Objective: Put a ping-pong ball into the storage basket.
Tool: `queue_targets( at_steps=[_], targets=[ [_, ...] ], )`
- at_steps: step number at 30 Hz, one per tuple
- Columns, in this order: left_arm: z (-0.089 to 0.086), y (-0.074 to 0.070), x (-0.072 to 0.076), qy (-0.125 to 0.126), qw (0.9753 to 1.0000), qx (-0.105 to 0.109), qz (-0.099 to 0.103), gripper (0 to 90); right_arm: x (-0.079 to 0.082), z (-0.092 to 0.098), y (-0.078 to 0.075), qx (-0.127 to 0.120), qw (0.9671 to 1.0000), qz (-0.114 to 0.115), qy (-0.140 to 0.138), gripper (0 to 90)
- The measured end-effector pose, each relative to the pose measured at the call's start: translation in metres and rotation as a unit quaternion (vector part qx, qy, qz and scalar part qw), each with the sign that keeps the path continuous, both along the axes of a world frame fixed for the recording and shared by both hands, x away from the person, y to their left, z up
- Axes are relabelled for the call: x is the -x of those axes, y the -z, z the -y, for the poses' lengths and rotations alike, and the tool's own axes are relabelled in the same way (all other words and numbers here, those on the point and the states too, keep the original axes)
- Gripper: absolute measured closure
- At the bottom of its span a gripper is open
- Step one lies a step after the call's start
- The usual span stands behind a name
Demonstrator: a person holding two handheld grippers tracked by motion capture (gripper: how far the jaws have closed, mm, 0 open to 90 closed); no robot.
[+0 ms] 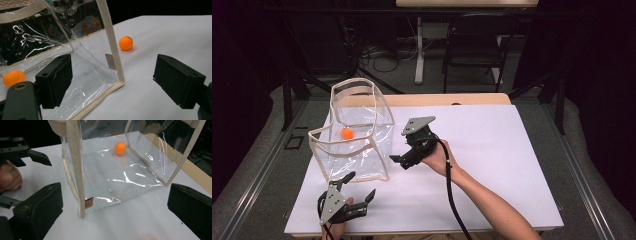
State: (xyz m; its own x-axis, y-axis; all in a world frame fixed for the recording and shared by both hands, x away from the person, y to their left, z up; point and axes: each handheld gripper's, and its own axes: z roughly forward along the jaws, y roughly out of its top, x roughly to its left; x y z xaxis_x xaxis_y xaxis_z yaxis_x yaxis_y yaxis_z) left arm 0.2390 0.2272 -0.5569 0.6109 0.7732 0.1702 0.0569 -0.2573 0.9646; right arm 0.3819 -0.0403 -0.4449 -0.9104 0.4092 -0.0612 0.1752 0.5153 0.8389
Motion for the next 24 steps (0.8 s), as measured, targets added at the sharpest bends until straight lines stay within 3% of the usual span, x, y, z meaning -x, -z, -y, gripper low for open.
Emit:
queue_targets(
  at_steps=[24],
  targets=[
    [0.000, 0.000, 0.000, -0.001, 1.0000, 0.002, -0.001, 15.5, 0.017, 0.029, 0.030, 0.007, 0.9998, -0.011, 0.017, 0.0]
  ],
)
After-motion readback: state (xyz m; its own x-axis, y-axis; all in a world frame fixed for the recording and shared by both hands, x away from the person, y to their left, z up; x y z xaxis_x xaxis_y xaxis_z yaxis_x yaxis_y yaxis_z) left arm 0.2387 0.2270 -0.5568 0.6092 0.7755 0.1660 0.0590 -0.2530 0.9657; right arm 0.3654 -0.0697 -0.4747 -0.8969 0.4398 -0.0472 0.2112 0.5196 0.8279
